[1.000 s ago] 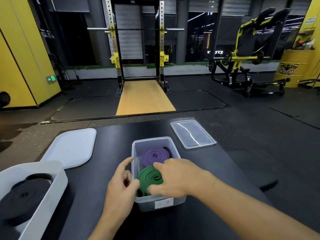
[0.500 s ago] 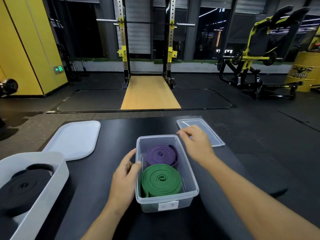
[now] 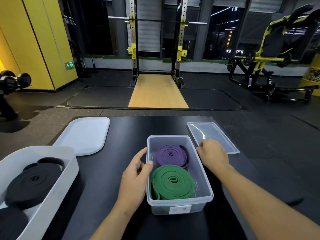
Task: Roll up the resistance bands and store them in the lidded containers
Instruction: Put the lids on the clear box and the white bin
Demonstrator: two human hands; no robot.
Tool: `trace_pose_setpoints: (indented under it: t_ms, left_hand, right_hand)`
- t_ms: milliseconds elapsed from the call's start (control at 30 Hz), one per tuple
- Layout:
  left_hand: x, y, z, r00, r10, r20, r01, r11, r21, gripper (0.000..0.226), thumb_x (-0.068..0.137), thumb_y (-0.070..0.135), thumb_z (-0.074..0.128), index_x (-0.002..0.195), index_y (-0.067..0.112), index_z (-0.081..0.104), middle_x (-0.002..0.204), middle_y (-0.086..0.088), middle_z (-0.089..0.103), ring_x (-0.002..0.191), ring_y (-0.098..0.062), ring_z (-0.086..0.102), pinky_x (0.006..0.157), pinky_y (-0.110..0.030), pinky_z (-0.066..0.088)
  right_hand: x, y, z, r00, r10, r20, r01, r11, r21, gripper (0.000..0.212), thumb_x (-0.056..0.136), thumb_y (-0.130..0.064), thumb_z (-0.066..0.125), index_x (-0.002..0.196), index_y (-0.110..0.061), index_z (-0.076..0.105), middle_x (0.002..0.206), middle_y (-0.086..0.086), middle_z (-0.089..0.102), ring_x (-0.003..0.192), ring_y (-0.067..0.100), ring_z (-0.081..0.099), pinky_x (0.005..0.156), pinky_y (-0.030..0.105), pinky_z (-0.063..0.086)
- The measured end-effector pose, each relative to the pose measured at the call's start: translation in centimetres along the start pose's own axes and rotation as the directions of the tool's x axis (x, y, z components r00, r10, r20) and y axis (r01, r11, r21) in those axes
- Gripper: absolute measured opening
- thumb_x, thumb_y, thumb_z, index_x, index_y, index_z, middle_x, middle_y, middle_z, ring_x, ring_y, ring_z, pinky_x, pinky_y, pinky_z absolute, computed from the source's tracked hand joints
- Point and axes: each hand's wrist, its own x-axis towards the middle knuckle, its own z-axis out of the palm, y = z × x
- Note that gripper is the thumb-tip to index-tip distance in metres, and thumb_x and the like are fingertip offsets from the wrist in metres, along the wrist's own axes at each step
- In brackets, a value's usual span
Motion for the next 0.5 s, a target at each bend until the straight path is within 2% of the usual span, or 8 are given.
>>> trace_pose_setpoints:
  t_ms: [100,167,267,367,433,500]
  left_hand:
    - [0.1,-0.1,0.1,1.0,-0.015,-0.018,0.015,1.0,-0.008,0.05,0.081,0.056,0.059,0.131,0.056,0.061,0.105,-0.016,0.07,0.101,-0.032,0.07,0.097,-0.054,0.056]
    - [0.1,-0.1,0.0,1.0,-0.021,-0.014,0.021,1.0,-0.003,0.048,0.083,0.052,0.059,0.131,0.055,0.061,0.105,-0.015,0.07,0.101,-0.031,0.07,0.097,-0.054,0.056]
    - [0.2,-0.2,0.0,1.0,-0.017,-0.02,0.017,1.0,0.02,0.039,0.095,0.039,0.062,0.132,0.051,0.062,0.095,-0.013,0.068,0.094,-0.028,0.069,0.095,-0.05,0.057]
    - [0.2,-0.1,-0.1,0.999,-0.018,-0.028,0.02,0.998,0.052,0.04,0.102,0.022,0.061,0.132,0.048,0.063,0.078,-0.002,0.062,0.081,-0.018,0.067,0.091,-0.045,0.058]
    - [0.2,-0.1,-0.1,1.0,-0.021,-0.019,0.022,0.998,0.054,0.04,0.102,0.022,0.06,0.132,0.05,0.062,0.083,-0.007,0.065,0.085,-0.023,0.069,0.09,-0.044,0.058]
    - [0.2,-0.1,0.0,1.0,-0.027,-0.008,0.027,0.998,0.048,0.041,0.102,0.024,0.06,0.133,0.05,0.061,0.092,-0.015,0.066,0.094,-0.03,0.068,0.091,-0.043,0.058]
  right_hand:
    - [0.1,-0.6,-0.6,0.996,0.076,0.053,-0.079,0.995,0.068,0.015,0.096,-0.026,0.062,0.089,-0.013,0.065,0.092,0.008,0.067,0.086,0.033,0.062,0.07,0.035,0.049]
    - [-0.1,-1.0,-1.1,0.993,0.09,0.072,-0.094,0.994,0.062,0.009,0.094,-0.015,0.057,0.09,-0.012,0.064,0.094,0.008,0.066,0.085,0.033,0.06,0.07,0.035,0.048]
    - [-0.7,-1.5,-1.5,0.997,0.066,0.049,-0.068,0.997,0.034,0.02,0.088,0.001,0.049,0.098,-0.009,0.064,0.103,0.011,0.065,0.087,0.032,0.056,0.072,0.035,0.045]
    - [-1.0,-1.7,-2.0,0.999,0.036,-0.006,-0.036,0.999,0.036,0.022,0.089,0.002,0.049,0.106,-0.007,0.059,0.108,0.014,0.064,0.096,0.035,0.058,0.074,0.036,0.042]
    - [-1.4,-1.8,-2.6,1.0,0.014,-0.026,-0.014,1.0,0.017,0.014,0.091,0.002,0.048,0.1,-0.008,0.054,0.108,0.016,0.062,0.092,0.034,0.054,0.073,0.036,0.04]
    - [-1.8,-2.1,-3.6,0.998,0.008,-0.059,-0.01,0.999,-0.036,0.011,0.095,-0.003,0.048,0.103,-0.007,0.055,0.112,0.018,0.059,0.097,0.035,0.055,0.075,0.038,0.04]
